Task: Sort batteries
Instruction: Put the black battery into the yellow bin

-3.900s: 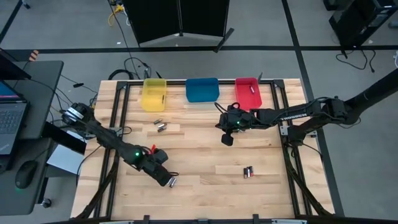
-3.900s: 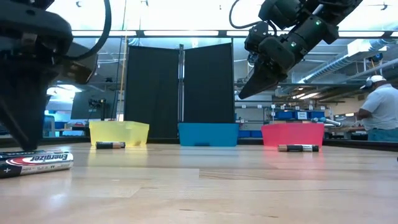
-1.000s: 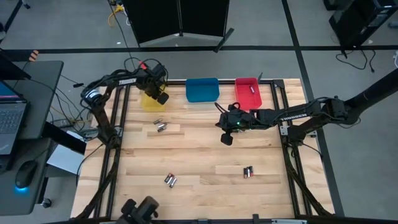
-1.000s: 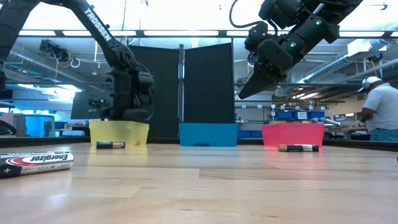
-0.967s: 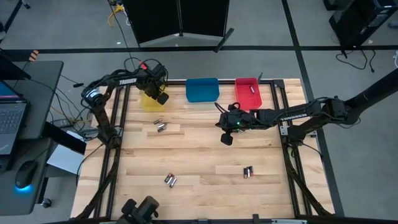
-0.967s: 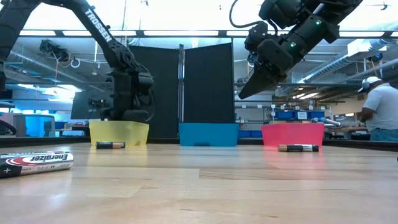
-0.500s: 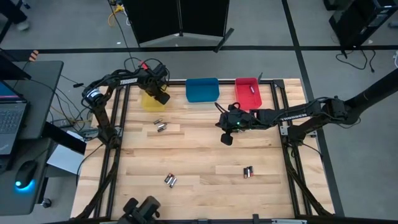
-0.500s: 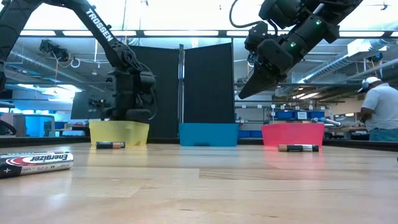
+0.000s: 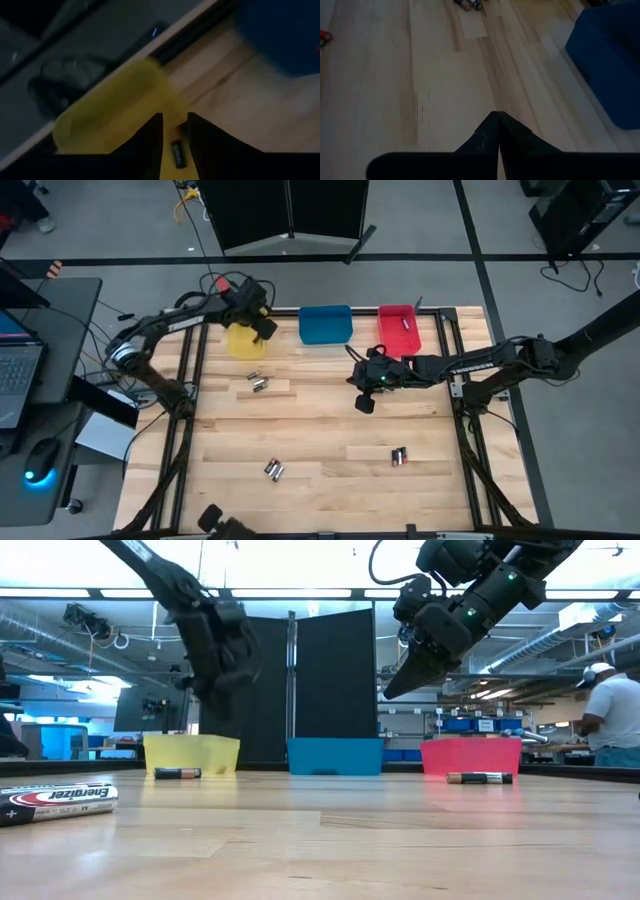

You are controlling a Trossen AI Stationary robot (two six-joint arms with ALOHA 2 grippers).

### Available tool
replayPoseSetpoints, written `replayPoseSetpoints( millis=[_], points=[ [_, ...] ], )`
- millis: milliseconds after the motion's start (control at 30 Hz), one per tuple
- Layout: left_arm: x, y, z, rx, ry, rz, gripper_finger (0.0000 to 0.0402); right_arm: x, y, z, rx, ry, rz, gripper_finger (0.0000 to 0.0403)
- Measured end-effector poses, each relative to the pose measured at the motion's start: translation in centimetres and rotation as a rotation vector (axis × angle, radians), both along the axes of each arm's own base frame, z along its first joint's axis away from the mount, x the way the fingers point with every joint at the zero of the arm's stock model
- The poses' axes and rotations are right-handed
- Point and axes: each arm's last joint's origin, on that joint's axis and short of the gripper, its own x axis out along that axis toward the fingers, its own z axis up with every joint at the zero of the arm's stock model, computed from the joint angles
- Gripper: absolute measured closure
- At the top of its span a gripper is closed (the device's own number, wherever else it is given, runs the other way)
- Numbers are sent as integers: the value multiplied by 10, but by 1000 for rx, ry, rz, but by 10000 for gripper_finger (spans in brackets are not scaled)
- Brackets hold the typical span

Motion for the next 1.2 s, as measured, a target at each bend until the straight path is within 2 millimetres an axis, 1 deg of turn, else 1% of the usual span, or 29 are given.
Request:
replayPoseSetpoints(
  millis=[100, 267, 400, 500, 633, 733, 900, 1100, 1200],
  points=[
    [4, -22, 9, 91, -120, -49, 326, 0, 0, 0, -1, -5, 0, 389],
    [7, -61, 6, 172, -265, -152, 345, 2, 1, 2, -3, -46, 3, 386],
    [8, -89, -6, 205, -373, -226, 354, 2, 2, -3, -13, -117, 11, 387],
    [8, -108, -19, 228, -436, -293, 358, -1, 2, -9, -15, -146, 11, 388],
    [9, -128, -33, 328, -533, -411, 362, -5, 2, -16, -9, -156, 6, 383],
    [6, -135, -38, 424, -592, -437, 365, -6, 2, -18, -6, -150, 4, 382],
    [-1, -135, -44, 492, -611, -381, 369, -6, 2, -18, 13, -156, -9, 384],
    [-3, -133, -46, 482, -616, -344, 369, -5, 3, -17, 16, -167, -11, 383],
    [-2, -135, -48, 435, -623, -412, 369, -5, 3, -17, 51, -175, -17, 385]
  ],
)
